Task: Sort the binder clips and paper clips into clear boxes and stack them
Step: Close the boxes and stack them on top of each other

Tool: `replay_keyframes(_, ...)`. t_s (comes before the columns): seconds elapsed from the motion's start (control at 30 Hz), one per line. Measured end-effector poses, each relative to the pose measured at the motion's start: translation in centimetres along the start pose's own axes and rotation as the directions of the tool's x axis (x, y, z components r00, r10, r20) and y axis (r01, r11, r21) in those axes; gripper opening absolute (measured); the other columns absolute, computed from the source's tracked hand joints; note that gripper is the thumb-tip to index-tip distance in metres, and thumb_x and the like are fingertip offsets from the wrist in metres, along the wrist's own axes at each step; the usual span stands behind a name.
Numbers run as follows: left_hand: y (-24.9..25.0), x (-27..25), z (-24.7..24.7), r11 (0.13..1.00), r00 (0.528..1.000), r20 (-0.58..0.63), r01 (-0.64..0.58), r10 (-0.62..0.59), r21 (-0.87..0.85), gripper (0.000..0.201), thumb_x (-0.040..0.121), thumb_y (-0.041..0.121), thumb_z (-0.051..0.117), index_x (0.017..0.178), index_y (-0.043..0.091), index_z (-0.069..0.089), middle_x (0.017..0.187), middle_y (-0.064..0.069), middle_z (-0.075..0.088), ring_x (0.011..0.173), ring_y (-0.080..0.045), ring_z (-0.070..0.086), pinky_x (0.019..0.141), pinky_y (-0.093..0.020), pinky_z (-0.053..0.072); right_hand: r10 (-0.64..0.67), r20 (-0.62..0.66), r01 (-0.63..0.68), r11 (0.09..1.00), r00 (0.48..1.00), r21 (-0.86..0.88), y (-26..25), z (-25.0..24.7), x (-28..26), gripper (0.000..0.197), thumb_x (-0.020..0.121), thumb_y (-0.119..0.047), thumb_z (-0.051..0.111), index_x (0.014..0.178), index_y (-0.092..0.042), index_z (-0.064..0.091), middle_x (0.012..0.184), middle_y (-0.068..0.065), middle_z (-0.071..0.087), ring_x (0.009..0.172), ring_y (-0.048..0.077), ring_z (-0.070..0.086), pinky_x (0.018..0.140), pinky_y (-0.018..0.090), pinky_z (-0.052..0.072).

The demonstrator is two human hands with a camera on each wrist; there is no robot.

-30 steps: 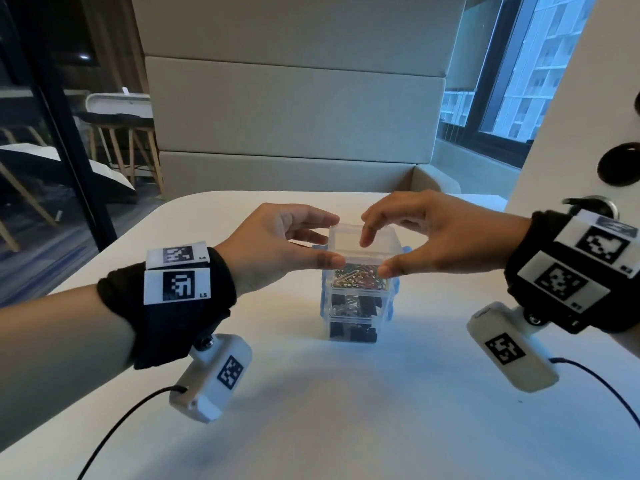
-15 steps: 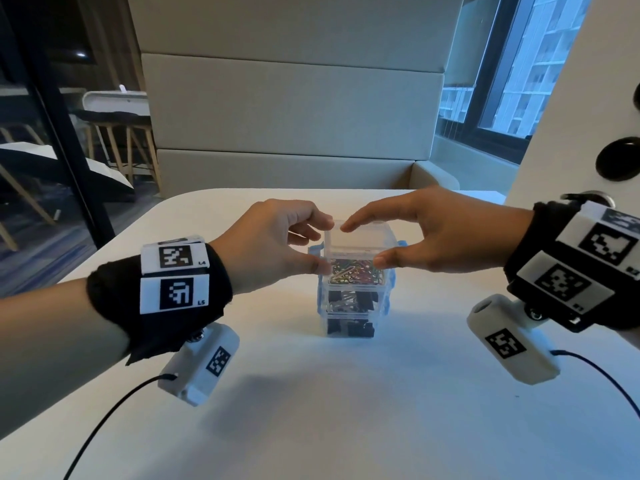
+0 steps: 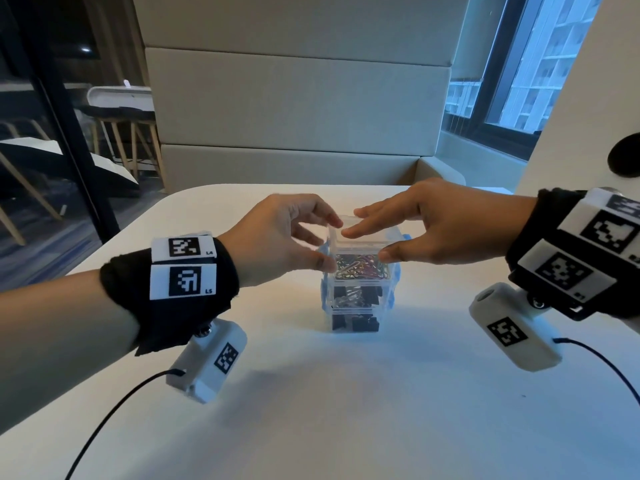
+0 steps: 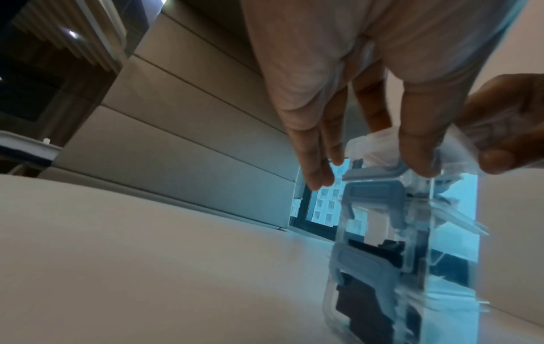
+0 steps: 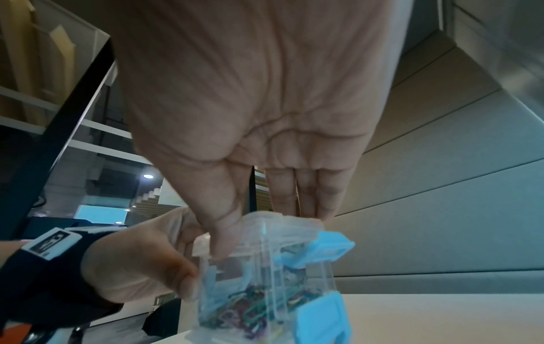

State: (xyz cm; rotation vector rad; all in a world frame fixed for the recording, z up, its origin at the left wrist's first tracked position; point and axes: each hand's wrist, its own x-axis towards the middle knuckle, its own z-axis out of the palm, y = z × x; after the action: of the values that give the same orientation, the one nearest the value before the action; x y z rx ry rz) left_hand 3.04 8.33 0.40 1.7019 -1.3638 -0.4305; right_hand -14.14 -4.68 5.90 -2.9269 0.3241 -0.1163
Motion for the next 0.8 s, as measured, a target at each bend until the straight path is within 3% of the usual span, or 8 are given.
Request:
replay_keyframes(0.13, 0.3, 0.0, -0.2, 0.991, 0.992, 0.009, 0.129, -0.13, 0.032, 0.067, 0.06, 0.013, 0.087, 0.113, 0.024, 0.048, 0.089, -0.006, 0.073, 0.073, -0.023, 0.072, 0.072, -0.039, 0.06, 0.011, -0.017, -0.011, 1.0, 1.0, 0.016, 0.0, 0.3, -0.1, 0.042, 0.086, -0.031, 0.068, 0.12, -0.055, 0.059, 0.144, -0.018, 0.049, 0.132, 0.002, 0.046, 0.115, 0.032, 0.031)
replay_keyframes(0.23, 1.3, 0.2, -1.2, 0.99, 0.99, -0.022, 0.14, -0.139, 0.019, 0.067, 0.06, 0.006, 0.087, 0.114, 0.019, 0.05, 0.082, -0.009, 0.072, 0.065, -0.02, 0.07, 0.065, -0.034, 0.059, 0.025, -0.017, -0.025, 0.999, 1.0, 0.021, 0.0, 0.4, -0.1, 0.042, 0.086, -0.032, 0.067, 0.12, -0.054, 0.059, 0.143, -0.02, 0.049, 0.131, 0.003, 0.047, 0.115, 0.033, 0.031)
replay_keyframes(0.37, 2.3, 0.2, -1.9, 0.992, 0.993, -0.037, 0.111, -0.109, 0.059, 0.057, 0.062, 0.002, 0.084, 0.111, 0.016, 0.059, 0.083, -0.008, 0.074, 0.083, -0.034, 0.07, 0.086, -0.054, 0.054, 0.036, -0.008, -0.036, 0.999, 0.999, 0.031, -0.1, 0.3, -0.1, 0.042, 0.086, -0.032, 0.067, 0.12, -0.055, 0.059, 0.143, -0.02, 0.048, 0.13, 0.002, 0.047, 0.115, 0.031, 0.032)
replay_keyframes(0.47, 2.5, 0.0, -1.6, 0.991, 0.996, -0.056, 0.08, -0.075, 0.105, 0.047, 0.066, 0.0, 0.081, 0.108, 0.013, 0.064, 0.08, -0.006, 0.074, 0.083, -0.034, 0.071, 0.084, -0.055, 0.054, 0.039, -0.006, -0.039, 0.998, 0.999, 0.04, 0.0, 0.4, -0.2, 0.041, 0.086, -0.032, 0.067, 0.121, -0.053, 0.059, 0.144, -0.02, 0.048, 0.131, 0.002, 0.046, 0.114, 0.029, 0.031)
replay_keyframes(0.57, 2.8, -0.1, -0.7, 0.987, 0.994, -0.11, 0.046, -0.029, 0.155, 0.044, 0.07, 0.0, 0.077, 0.111, 0.012, 0.066, 0.076, -0.007, 0.074, 0.075, -0.027, 0.072, 0.078, -0.05, 0.058, 0.042, -0.003, -0.041, 0.997, 0.999, 0.058, 0.0, 0.5, -0.1, 0.041, 0.087, -0.03, 0.067, 0.121, -0.052, 0.059, 0.145, -0.019, 0.048, 0.131, 0.004, 0.046, 0.114, 0.028, 0.03)
replay_keyframes(0.7, 3.3, 0.0, 0.2, 0.976, 0.987, -0.16, 0.032, 0.003, 0.213, 0.044, 0.07, 0.007, 0.076, 0.113, 0.012, 0.066, 0.074, -0.006, 0.072, 0.071, -0.022, 0.071, 0.068, -0.035, 0.058, 0.047, -0.001, -0.047, 0.997, 0.999, 0.059, 0.1, 0.6, 0.0, 0.041, 0.087, -0.029, 0.067, 0.121, -0.051, 0.06, 0.146, -0.017, 0.047, 0.133, 0.005, 0.044, 0.115, 0.03, 0.029)
replay_keyframes(0.8, 3.7, 0.1, 0.7, 0.977, 0.983, -0.185, 0.052, -0.013, 0.208, 0.049, 0.064, 0.017, 0.08, 0.111, 0.016, 0.067, 0.085, -0.007, 0.07, 0.075, -0.021, 0.07, 0.067, -0.031, 0.055, 0.048, 0.001, -0.048, 0.996, 0.999, 0.074, 0.1, 0.6, -0.1, 0.042, 0.087, -0.027, 0.067, 0.121, -0.051, 0.06, 0.146, -0.018, 0.046, 0.132, 0.004, 0.044, 0.115, 0.028, 0.029)
